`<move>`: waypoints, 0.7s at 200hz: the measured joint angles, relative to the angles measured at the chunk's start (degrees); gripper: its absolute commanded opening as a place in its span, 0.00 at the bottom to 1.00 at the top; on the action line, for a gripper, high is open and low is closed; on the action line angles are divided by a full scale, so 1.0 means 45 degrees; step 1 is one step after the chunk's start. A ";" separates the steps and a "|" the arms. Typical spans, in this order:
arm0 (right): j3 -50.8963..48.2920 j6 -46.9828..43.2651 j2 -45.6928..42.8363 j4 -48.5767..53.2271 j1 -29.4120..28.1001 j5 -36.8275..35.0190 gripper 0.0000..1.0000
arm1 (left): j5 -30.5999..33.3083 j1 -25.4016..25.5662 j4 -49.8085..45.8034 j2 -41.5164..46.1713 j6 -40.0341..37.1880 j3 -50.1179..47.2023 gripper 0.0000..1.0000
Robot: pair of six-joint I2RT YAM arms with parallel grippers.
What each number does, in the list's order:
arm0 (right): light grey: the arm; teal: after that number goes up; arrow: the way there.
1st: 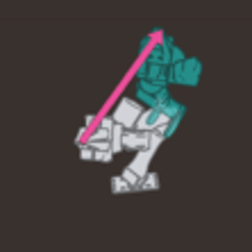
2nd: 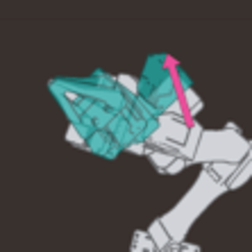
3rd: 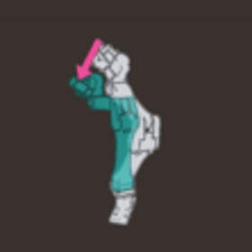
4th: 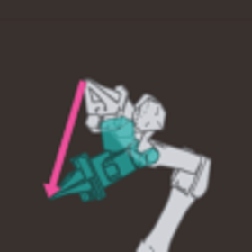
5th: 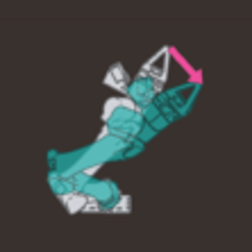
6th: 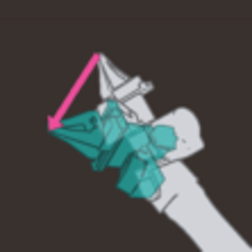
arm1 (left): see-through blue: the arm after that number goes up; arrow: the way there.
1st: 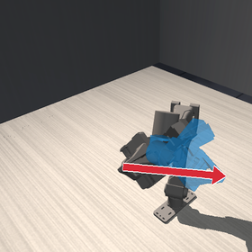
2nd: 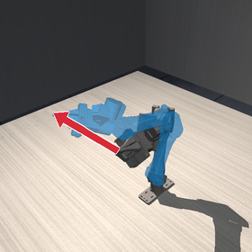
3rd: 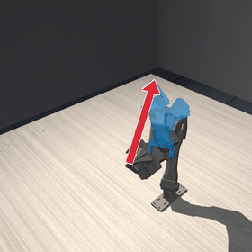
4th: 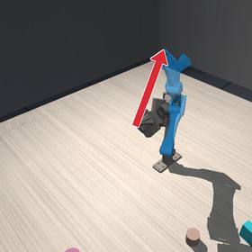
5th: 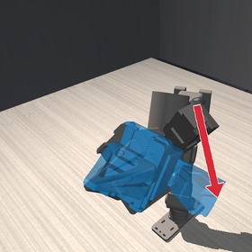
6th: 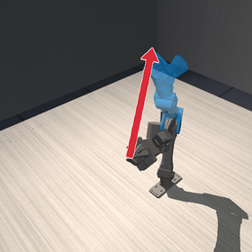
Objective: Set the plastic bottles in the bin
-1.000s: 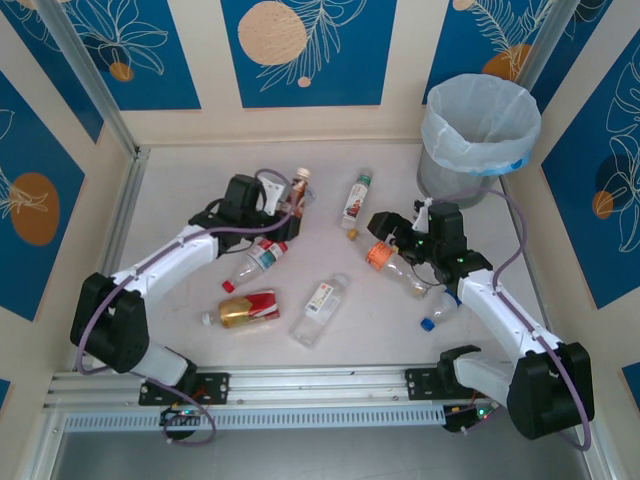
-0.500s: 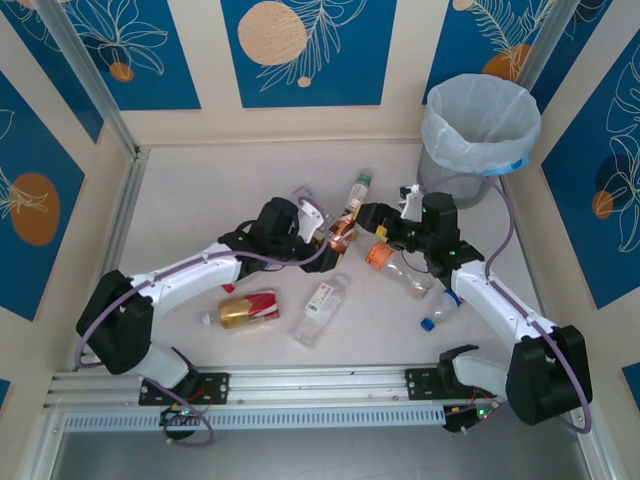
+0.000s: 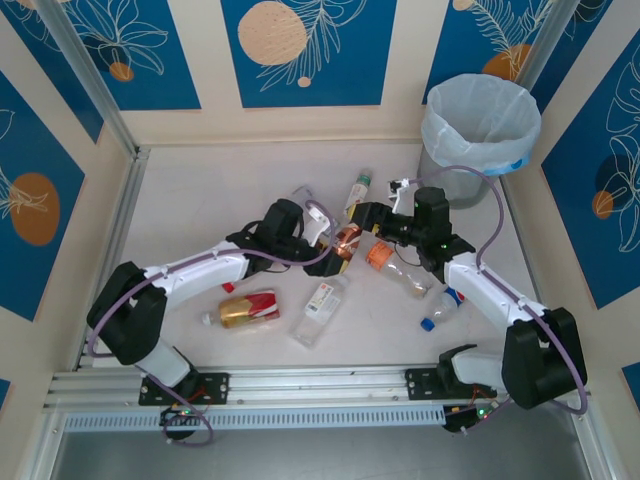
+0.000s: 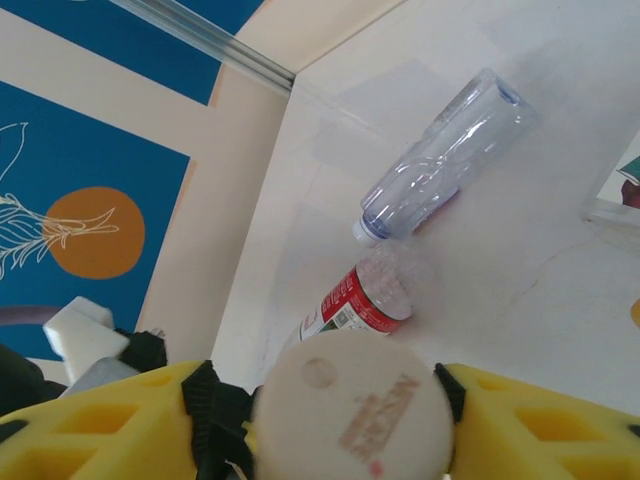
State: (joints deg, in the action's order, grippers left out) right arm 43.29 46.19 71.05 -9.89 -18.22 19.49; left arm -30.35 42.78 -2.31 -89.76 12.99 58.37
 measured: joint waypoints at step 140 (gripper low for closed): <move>0.0840 -0.1064 0.0194 0.0913 0.0107 0.0015 0.00 | -0.0491 0.0000 0.0384 -0.0340 0.0005 0.0350 0.99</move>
State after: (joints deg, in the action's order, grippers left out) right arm 47.07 41.41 71.92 -5.78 -17.74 19.55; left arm -32.56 42.78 -0.58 -91.29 13.02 59.94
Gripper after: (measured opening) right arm 0.360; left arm 0.840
